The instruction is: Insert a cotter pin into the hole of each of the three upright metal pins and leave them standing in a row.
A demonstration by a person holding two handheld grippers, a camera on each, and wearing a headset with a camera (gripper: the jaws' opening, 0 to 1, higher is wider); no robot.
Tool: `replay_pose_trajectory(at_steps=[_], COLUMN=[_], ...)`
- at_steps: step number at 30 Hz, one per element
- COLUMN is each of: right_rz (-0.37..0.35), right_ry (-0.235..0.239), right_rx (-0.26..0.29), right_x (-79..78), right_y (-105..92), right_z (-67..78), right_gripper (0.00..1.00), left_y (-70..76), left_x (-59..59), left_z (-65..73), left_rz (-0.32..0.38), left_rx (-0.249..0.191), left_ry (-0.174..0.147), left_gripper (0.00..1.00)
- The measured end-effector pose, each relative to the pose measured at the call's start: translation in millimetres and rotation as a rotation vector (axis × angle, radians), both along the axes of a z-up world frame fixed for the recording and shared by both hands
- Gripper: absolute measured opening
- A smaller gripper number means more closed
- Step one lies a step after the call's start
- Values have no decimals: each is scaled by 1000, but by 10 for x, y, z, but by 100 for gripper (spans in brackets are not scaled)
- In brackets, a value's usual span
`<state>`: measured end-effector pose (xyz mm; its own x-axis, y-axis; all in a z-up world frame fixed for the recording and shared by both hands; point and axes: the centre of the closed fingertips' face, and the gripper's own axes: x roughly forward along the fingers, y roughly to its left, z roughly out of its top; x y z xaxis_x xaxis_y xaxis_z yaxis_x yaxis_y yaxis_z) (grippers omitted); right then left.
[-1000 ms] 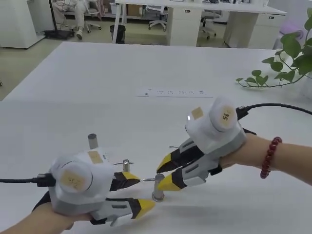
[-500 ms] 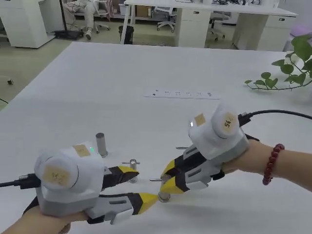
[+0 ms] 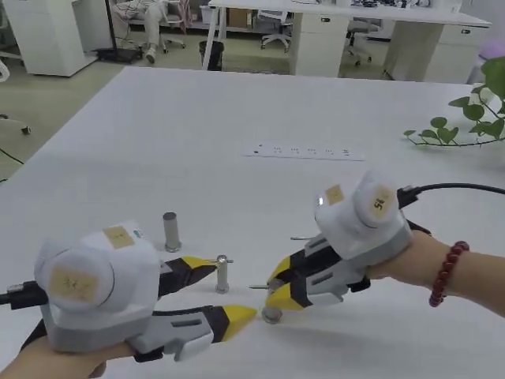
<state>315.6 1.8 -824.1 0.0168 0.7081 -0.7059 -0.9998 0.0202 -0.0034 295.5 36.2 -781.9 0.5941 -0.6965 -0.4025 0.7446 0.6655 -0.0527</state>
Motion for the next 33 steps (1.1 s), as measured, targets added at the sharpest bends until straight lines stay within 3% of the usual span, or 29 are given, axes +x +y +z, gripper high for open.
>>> replay_pose_trajectory(at_steps=[8,16,33], right_rz=[-9,-6,-27], right_ry=[-13,-34,-37], right_rx=[-11,-40,-32], right_x=[119,224,384], right_y=[-25,-28,-25], right_z=[49,-5,6], right_gripper=[13,13,13], left_y=[17,29,51], left_x=[3,6,-12], left_z=[41,56,38], left_rz=[27,32,38], left_rx=[-47,-45,-32], left_ry=[21,23,30], left_gripper=[48,50,50])
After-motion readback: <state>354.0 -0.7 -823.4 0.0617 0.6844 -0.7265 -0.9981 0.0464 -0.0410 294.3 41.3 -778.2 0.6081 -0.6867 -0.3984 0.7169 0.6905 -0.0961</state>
